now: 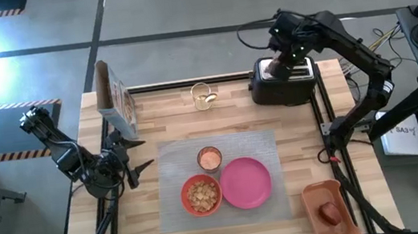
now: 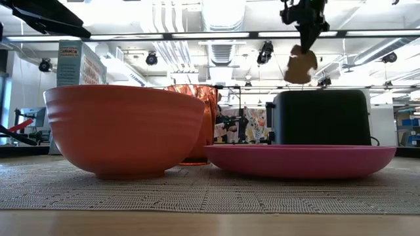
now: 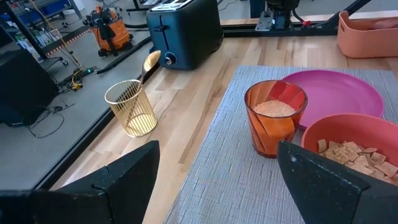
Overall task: Arrange a breakfast setting
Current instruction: Put the brown toasted bread on the pink plate
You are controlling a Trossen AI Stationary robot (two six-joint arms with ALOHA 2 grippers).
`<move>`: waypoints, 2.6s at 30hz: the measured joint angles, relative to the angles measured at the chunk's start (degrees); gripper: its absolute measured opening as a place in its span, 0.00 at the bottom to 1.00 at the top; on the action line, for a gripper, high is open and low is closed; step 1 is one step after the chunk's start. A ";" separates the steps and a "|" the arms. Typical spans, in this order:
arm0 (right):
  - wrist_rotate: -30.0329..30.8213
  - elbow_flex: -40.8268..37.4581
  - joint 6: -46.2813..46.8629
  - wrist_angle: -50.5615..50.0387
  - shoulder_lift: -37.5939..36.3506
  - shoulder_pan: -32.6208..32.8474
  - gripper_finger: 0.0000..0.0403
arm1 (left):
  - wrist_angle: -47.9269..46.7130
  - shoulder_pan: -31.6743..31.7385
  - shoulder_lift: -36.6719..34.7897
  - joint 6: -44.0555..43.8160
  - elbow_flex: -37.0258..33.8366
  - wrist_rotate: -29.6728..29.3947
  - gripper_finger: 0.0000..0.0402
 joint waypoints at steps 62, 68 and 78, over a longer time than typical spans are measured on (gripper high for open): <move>-32.41 -17.34 31.10 29.18 23.15 49.36 0.06 | -0.35 -0.05 0.70 -2.12 0.00 9.49 0.76; -32.32 -17.40 31.07 29.28 23.49 48.97 0.16 | -0.38 -0.05 0.70 -2.12 0.00 8.51 0.76; -32.21 -16.87 30.50 23.49 23.73 48.62 0.30 | -0.50 -0.05 0.70 -2.12 0.00 8.27 0.76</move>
